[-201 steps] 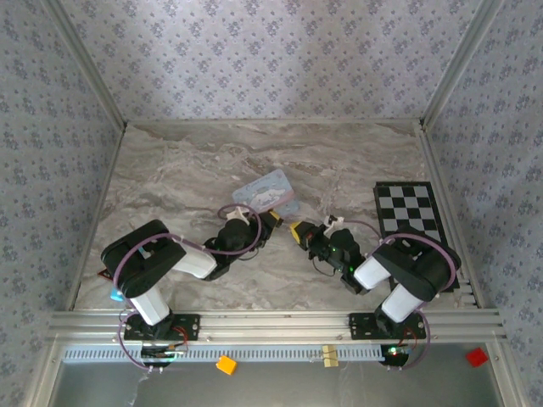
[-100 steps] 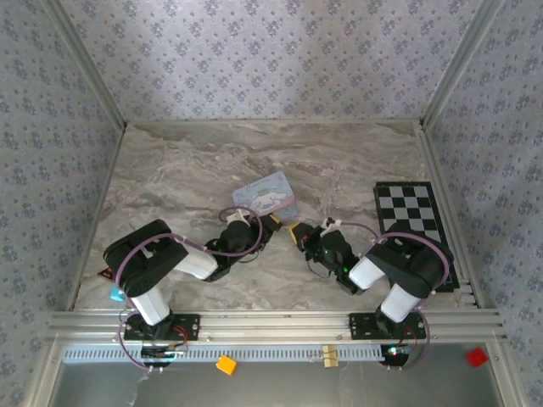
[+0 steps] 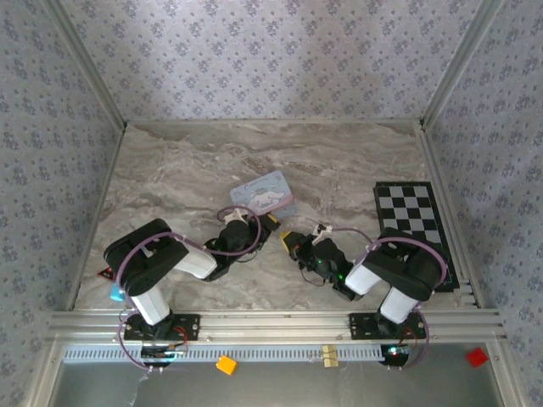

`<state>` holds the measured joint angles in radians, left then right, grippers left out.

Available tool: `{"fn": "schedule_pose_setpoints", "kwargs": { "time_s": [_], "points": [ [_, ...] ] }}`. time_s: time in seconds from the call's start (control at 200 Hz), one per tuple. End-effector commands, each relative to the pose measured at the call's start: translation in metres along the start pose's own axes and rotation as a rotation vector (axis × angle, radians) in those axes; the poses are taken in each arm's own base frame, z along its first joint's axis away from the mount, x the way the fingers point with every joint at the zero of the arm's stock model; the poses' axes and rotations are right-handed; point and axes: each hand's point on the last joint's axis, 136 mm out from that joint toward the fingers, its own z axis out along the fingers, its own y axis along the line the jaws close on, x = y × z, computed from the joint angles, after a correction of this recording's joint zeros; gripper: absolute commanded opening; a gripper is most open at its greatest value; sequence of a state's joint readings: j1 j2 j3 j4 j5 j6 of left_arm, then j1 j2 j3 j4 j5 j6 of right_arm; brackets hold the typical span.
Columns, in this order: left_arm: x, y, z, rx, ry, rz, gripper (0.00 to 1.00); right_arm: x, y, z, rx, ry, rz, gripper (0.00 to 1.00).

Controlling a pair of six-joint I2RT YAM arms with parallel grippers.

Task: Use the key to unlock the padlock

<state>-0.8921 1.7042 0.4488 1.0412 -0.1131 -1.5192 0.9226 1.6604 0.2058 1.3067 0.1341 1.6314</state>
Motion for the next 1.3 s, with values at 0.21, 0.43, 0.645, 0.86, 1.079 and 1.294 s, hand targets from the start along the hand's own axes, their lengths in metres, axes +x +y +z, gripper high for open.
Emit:
{"fn": "schedule_pose_setpoints", "kwargs": {
  "time_s": [0.21, 0.43, 0.645, 0.86, 1.079, 1.294],
  "points": [
    [0.048, -0.049, -0.014, 0.149, 0.208, 0.04, 0.0, -0.011, 0.023, -0.009, -0.089, 0.054, -0.026, 0.0],
    [0.049, -0.054, -0.015, 0.158, 0.206, 0.046, 0.0, -0.007, 0.021, -0.004, -0.083, 0.062, -0.027, 0.0],
    [0.051, -0.05, -0.016, 0.147, 0.217, 0.046, 0.0, -0.021, 0.018, -0.007, -0.077, 0.038, -0.035, 0.0],
    [0.052, -0.051, -0.015, 0.15, 0.221, 0.049, 0.0, -0.017, 0.021, -0.002, -0.083, 0.055, -0.036, 0.0],
    [0.055, -0.052, -0.013, 0.149, 0.233, 0.046, 0.0, -0.023, 0.019, -0.001, -0.077, 0.041, -0.04, 0.0],
    [0.061, -0.057, -0.01, 0.164, 0.247, 0.045, 0.0, -0.017, 0.036, 0.006, -0.12, 0.075, -0.034, 0.0]
  ]
}}
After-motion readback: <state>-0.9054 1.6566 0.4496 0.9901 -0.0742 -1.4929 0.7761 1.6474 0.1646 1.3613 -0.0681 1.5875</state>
